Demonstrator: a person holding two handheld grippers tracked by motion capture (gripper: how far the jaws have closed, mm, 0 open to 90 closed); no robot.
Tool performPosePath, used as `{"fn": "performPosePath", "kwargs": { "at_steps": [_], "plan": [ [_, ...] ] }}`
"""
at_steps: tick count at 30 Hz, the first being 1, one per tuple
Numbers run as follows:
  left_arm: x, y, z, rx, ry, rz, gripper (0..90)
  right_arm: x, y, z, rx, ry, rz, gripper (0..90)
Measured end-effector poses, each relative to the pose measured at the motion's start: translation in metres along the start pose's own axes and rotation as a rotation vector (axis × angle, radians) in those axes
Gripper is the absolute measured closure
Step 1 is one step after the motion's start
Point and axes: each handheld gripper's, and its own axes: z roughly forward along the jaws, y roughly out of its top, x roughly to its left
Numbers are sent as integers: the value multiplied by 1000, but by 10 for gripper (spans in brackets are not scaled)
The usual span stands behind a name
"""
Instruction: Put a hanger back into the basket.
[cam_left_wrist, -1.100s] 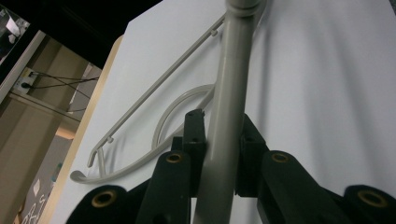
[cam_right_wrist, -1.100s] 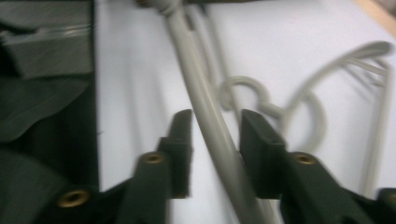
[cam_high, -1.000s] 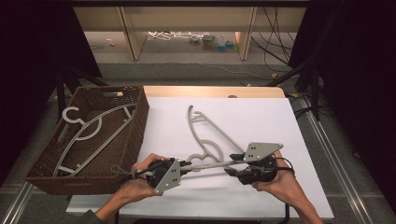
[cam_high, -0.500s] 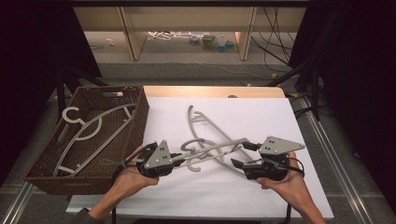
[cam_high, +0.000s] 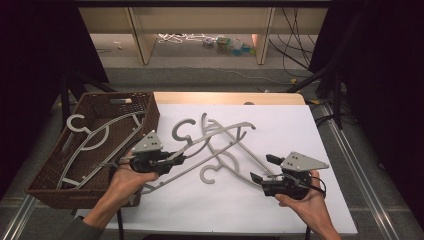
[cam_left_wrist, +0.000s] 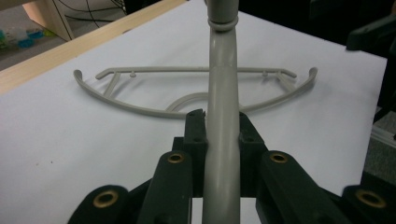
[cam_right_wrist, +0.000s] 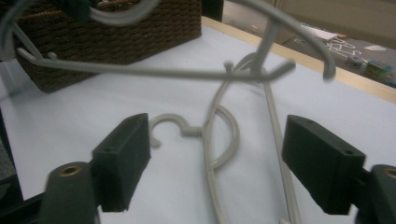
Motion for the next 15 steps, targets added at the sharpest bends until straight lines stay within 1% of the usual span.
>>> {"fn": "performPosePath", "kwargs": {
  "at_steps": [1, 2, 3, 4, 5, 6, 7, 8, 9, 10, 11, 12, 13, 14, 15],
  "plan": [
    [0, 2, -5, -3, -5, -13, 791, 0, -2, 2, -9, 3, 4, 218],
    [1, 3, -9, -5, -9, -27, 792, 0, -4, 2, 3, -13, -2, 200],
    [2, 4, -13, -13, -15, -42, 792, 0, -5, 4, -3, -9, 5, 193],
    [3, 6, -18, -20, -20, -58, 792, 0, -6, 4, 8, -14, 10, 197],
    [4, 7, -23, -28, -26, -76, 792, 0, -6, 4, 10, -12, 4, 200],
    [4, 9, -28, -32, -23, -81, 792, 0, -7, 5, 4, -14, 4, 200],
    [5, 11, -33, -38, -23, -88, 792, 1, -8, 5, 11, -13, 2, 201],
    [6, 13, -38, -31, -15, -93, 792, 1, -8, 6, 18, -7, 1, 203],
    [8, 16, -45, -32, -6, -90, 792, 1, -9, 6, 18, -6, 1, 204],
    [9, 17, -49, -33, -3, -100, 792, 2, -9, 7, 18, -8, 1, 204],
    [12, 19, -55, -34, 5, -100, 792, 2, -10, 7, 21, -6, 0, 204],
    [14, 21, -61, -38, 14, -105, 792, 2, -10, 8, 25, -2, 3, 204],
    [16, 23, -66, -42, 20, -118, 792, 3, -11, 9, 21, -4, 6, 204],
    [18, 25, -71, -47, 26, -117, 792, 3, -11, 9, 28, -3, 3, 204],
    [21, 26, -76, -49, 34, -119, 792, 3, -12, 10, 17, 2, 5, 204]
  ]
}}
